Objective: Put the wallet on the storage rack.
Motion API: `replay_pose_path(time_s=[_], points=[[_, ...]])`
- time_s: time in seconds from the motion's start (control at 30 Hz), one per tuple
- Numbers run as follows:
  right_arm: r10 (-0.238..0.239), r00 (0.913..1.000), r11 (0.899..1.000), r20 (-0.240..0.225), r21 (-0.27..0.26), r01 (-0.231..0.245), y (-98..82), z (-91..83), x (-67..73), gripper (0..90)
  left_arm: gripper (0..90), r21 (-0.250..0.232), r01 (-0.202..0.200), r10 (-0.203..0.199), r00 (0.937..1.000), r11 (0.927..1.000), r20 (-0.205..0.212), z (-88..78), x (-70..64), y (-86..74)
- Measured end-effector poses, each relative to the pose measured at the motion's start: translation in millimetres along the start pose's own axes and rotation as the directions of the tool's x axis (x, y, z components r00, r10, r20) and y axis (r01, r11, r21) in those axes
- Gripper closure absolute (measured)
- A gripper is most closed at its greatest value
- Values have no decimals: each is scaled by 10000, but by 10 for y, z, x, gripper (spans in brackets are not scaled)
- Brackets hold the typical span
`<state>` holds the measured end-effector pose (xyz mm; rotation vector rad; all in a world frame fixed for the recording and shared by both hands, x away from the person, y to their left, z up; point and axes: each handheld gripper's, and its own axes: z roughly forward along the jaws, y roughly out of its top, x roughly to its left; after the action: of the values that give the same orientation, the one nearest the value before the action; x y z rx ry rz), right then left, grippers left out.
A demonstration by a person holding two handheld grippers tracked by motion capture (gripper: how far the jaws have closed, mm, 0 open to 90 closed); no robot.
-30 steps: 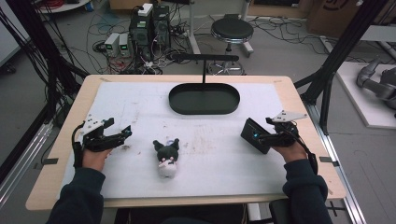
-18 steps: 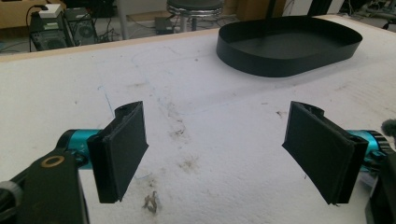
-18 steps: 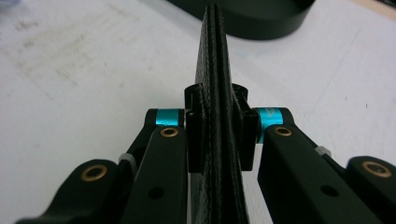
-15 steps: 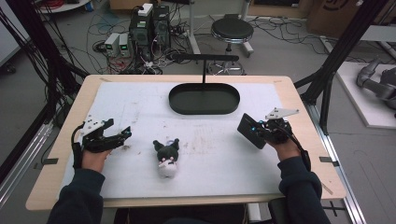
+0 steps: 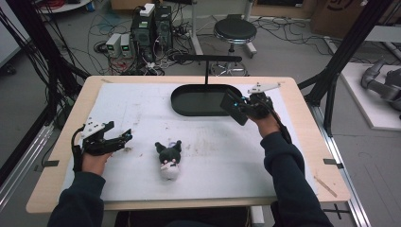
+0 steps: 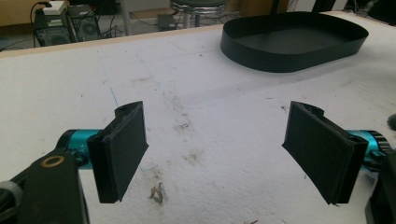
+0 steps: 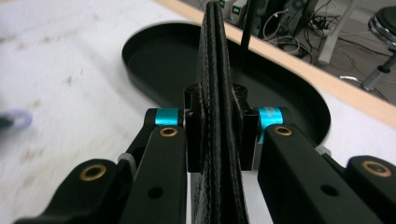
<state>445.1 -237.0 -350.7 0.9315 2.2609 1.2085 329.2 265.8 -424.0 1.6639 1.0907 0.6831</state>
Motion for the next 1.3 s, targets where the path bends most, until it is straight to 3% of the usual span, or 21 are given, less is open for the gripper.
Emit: replay_pose_path(time_s=[0.03,0.2,0.37,0.43,0.6,0.63,0.73,0.83,0.9,1.0,1.03,1.1,1.13,1.3], points=[[33,10000,10000,-15,16,-33,86,126,-37,792,208,-2,-6,6,10000,10000,-3,0,-1,0],[311,9995,9994,1,-120,-311,211,377,-95,792,208,0,-2,2,10000,10000,-5,12,-15,-3],[413,9984,9988,396,-278,-402,341,715,-113,791,208,47,-50,49,10000,10000,44,22,-14,-5],[416,9979,9984,495,-405,-396,346,768,-107,792,208,35,-9,8,10000,10000,44,24,-11,-7],[1047,9935,9942,440,-310,-1034,329,1064,-103,791,208,10,2,-2,10000,10000,62,23,-6,-7],[1389,9900,9903,256,-145,-1385,314,1166,-89,790,208,11,-24,24,10000,10000,42,21,-4,-6],[1459,9891,9893,183,-123,-1457,307,1242,-67,790,208,0,4,-4,10000,10000,54,17,2,-8],[1990,9799,9796,-130,-244,-1992,287,1308,-65,788,208,24,29,-29,10000,10000,21,14,8,-10],[2060,9786,9785,-21,-135,-2060,264,1336,-81,781,208,-20,47,-46,10000,10000,43,17,4,-11],[2539,9672,9671,91,-153,-2538,226,1328,-133,685,208,9,13,-13,10000,10000,76,17,2,-11],[2717,9621,9622,229,-245,-2711,223,1309,-154,613,208,-6,16,-16,10000,10000,74,18,0,-12],[2855,9573,9582,445,-306,-2844,219,1261,-203,560,208,20,15,-15,10000,10000,77,18,0,-12],[2805,9549,9598,977,-179,-2802,216,1206,-248,486,208,-2,17,-17,10000,10000,78,18,0,-12],[2749,9494,9606,1520,-23,-2778,178,1057,-374,485,208,30,37,-38,10000,10000,63,21,-3,-13]])
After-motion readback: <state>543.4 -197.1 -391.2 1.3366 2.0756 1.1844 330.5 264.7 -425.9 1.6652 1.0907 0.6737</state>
